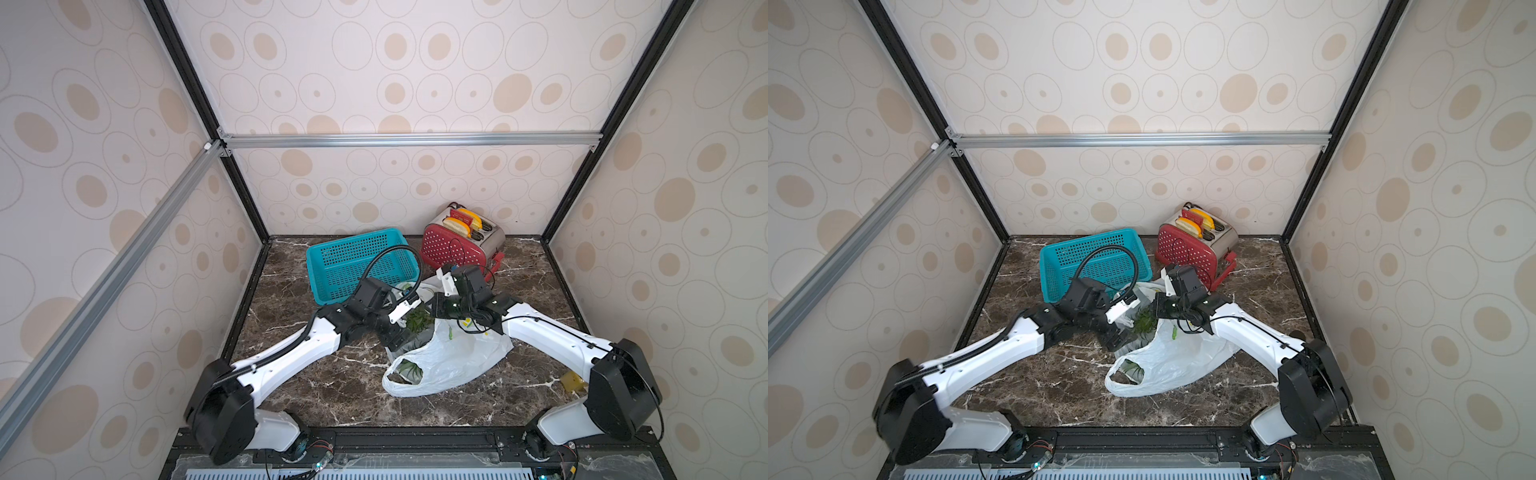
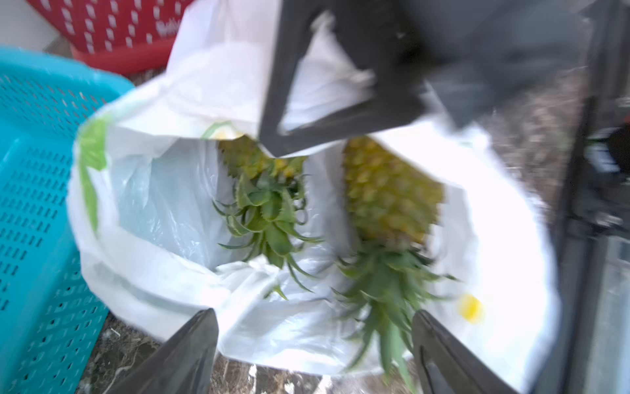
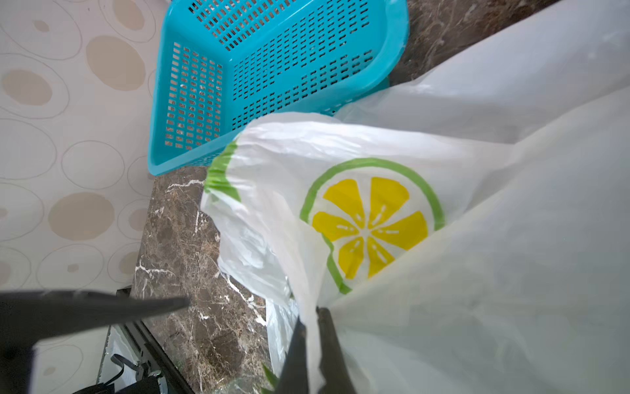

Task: Place the pineapple into a plastic bag & tie a knot
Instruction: Place the pineapple in the plastic bag, then adjust the plastic bag at the center of the board.

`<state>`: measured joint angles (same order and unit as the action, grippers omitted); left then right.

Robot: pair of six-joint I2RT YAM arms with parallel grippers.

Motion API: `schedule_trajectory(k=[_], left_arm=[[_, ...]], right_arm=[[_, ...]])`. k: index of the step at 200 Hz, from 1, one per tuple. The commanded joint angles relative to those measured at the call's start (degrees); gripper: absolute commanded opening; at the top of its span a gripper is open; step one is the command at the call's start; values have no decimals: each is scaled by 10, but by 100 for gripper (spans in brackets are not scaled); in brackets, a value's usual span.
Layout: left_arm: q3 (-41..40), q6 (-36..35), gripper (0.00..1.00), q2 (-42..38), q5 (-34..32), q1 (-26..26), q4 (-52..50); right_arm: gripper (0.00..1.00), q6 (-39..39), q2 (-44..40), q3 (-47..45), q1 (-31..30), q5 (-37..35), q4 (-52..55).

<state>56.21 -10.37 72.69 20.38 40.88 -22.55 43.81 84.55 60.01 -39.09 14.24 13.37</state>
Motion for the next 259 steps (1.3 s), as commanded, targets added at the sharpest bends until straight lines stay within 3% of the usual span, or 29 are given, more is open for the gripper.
schedule_trajectory(k=[1,19,30,41,68,85,105,122,137,149,174,206,233,259], left_arm=[[-20,-21,86,-82,15,3,-6],[-21,8,86,-105,-114,2,-10],[-7,29,93,-91,-201,2,-19],[18,53,94,-57,-265,1,-38],[97,96,93,38,-240,1,-86],[102,81,93,65,-210,4,-76],[86,-10,92,67,-204,4,-67],[85,-130,92,74,-200,5,-82],[86,-166,92,89,-227,-2,-70],[123,-136,93,122,-234,-10,-90],[187,-4,99,191,-266,-16,-101],[195,121,99,236,-334,-15,-72],[188,144,85,252,-369,-17,-62],[152,132,48,251,-366,-28,-45]], right_arm=[[0,-13,3,18,2,-5,22],[0,-21,1,20,2,3,23],[0,-24,-3,21,2,8,24],[0,-30,-6,24,2,9,30],[0,-38,-9,31,2,7,44],[0,-39,-9,31,2,7,41],[0,-38,-9,32,2,12,40],[0,-37,-10,29,2,16,37],[0,-39,-12,25,2,17,39],[0,-39,-12,24,2,17,40],[0,-39,-16,24,2,10,44],[0,-36,-15,26,2,9,39],[0,-38,-15,29,2,3,45],[0,-49,-16,31,4,-2,53]])
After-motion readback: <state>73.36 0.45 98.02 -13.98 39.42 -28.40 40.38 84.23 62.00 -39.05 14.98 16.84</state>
